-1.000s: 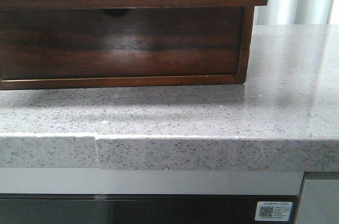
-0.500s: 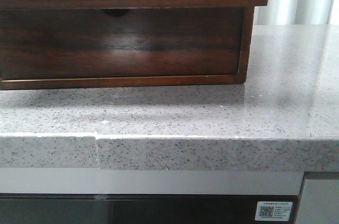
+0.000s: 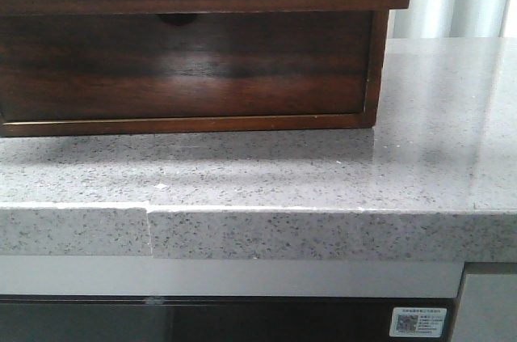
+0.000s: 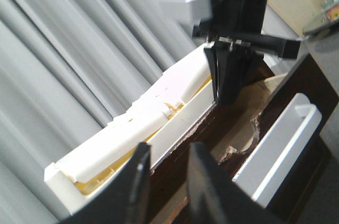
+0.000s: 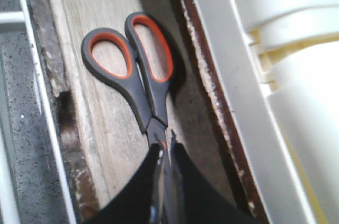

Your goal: Put scissors in drawer with both arms

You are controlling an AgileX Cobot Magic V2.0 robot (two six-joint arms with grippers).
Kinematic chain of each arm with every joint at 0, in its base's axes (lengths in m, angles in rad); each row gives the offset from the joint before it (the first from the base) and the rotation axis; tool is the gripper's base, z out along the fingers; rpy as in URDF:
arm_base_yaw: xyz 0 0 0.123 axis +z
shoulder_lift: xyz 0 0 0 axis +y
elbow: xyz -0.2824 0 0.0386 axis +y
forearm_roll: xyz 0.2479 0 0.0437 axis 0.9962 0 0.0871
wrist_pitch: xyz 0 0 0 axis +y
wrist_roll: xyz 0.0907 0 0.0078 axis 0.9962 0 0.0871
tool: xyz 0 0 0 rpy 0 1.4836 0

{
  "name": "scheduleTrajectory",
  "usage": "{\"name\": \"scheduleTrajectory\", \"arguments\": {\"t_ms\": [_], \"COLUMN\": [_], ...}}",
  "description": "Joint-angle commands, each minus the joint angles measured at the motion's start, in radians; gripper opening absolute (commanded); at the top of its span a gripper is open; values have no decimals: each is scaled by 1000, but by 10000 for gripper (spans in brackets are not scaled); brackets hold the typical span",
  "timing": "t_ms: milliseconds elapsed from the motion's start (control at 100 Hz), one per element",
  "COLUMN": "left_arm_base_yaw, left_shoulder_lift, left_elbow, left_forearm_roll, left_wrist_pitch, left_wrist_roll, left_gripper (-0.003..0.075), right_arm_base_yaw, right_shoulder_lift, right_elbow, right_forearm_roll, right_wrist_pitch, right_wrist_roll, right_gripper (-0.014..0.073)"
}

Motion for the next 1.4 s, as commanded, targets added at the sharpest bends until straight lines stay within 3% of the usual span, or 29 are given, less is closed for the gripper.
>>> {"name": "scheduleTrajectory", "arguments": {"t_ms": [0, 260, 420, 540, 860, 1110, 1390], "left_arm_base_yaw": [-6, -6, -6, -6, -6, -6, -6], "left_shoulder_lift": [-32, -189, -255, -264, -264, -264, -264], "left_elbow": [-32, 37, 111, 168, 294, 336, 340], "left_forearm_roll": [-101, -270, -512, -577, -623, -623, -623], "left_wrist_pitch": [-13, 44, 53, 62, 60, 60, 60], "left_wrist_roll": [-5, -5, -5, -5, -5, -5, -5], "left_gripper": [-5, -18, -18, -18, -18, -18, -18], "right_arm_base_yaw": [-2, -2, -2, -2, -2, -2, -2], "right_shoulder_lift": [-96, -291, -465, -615, -1052, -1354, -1501], "right_elbow": [-28, 50, 225, 417, 1036, 1373, 1525], "right_forearm_roll": [13, 112, 146, 190, 252, 286, 286], "right_wrist_pitch": [-46, -107, -244, -380, -715, -707, -705], "right_wrist_roll": [53, 88, 88, 91, 125, 125, 125], "right_gripper": [-62, -62, -61, -61, -61, -61, -61]}}
